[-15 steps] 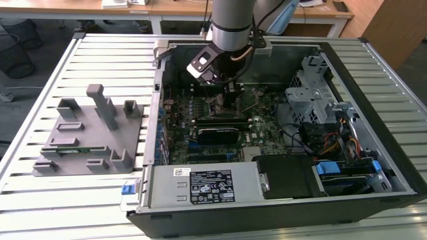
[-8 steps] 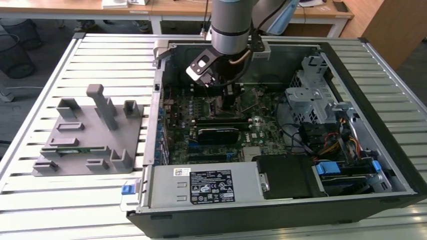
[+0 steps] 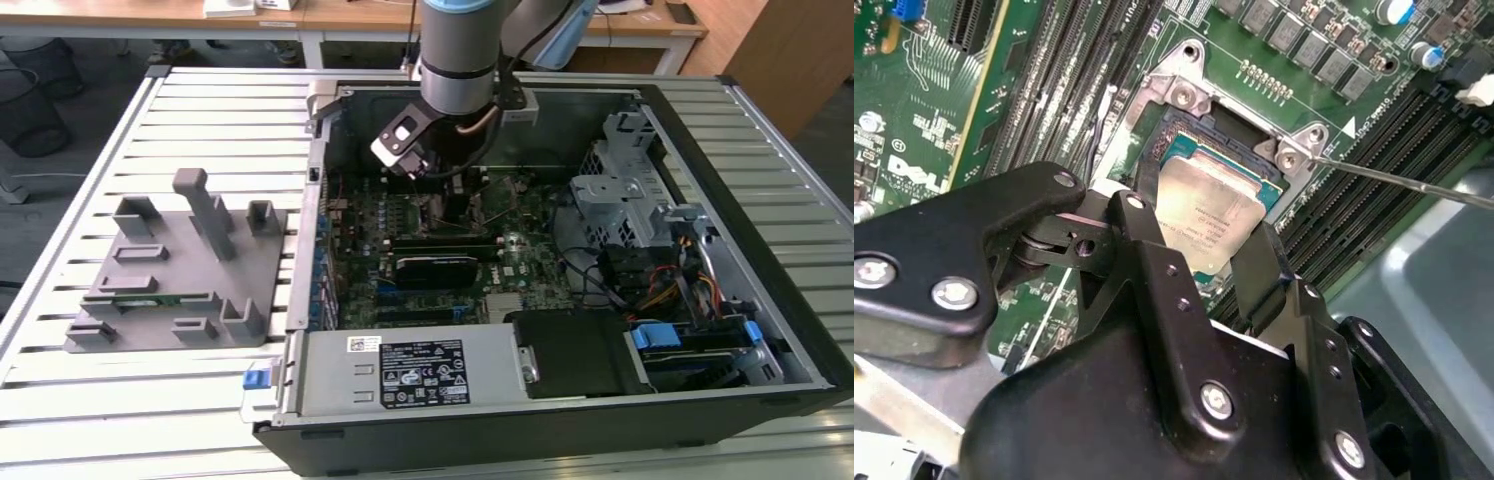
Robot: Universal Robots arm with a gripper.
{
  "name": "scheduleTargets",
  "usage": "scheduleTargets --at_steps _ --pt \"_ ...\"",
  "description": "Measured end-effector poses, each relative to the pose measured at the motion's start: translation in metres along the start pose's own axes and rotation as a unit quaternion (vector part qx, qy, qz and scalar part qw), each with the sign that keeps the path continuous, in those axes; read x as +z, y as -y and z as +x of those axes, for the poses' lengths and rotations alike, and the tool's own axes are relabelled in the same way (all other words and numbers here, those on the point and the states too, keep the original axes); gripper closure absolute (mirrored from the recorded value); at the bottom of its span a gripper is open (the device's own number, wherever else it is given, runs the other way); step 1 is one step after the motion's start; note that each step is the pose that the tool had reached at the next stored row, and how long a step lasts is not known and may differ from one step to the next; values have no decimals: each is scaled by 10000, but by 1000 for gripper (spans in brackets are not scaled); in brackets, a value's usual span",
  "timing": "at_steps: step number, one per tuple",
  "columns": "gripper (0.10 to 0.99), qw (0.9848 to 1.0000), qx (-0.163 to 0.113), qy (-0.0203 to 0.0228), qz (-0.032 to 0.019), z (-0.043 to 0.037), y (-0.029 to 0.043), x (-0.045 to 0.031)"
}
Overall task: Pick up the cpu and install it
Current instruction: 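Place the cpu into insertion slot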
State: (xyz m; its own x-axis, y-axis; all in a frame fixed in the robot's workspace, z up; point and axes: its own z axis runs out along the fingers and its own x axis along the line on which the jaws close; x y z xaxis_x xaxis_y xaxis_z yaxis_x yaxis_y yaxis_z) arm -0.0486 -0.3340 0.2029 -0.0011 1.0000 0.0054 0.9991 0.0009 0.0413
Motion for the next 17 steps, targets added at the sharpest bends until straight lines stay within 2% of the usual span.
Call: scheduleTargets --at_steps 17 --pt "549 10000 12 6 3 -2 9 108"
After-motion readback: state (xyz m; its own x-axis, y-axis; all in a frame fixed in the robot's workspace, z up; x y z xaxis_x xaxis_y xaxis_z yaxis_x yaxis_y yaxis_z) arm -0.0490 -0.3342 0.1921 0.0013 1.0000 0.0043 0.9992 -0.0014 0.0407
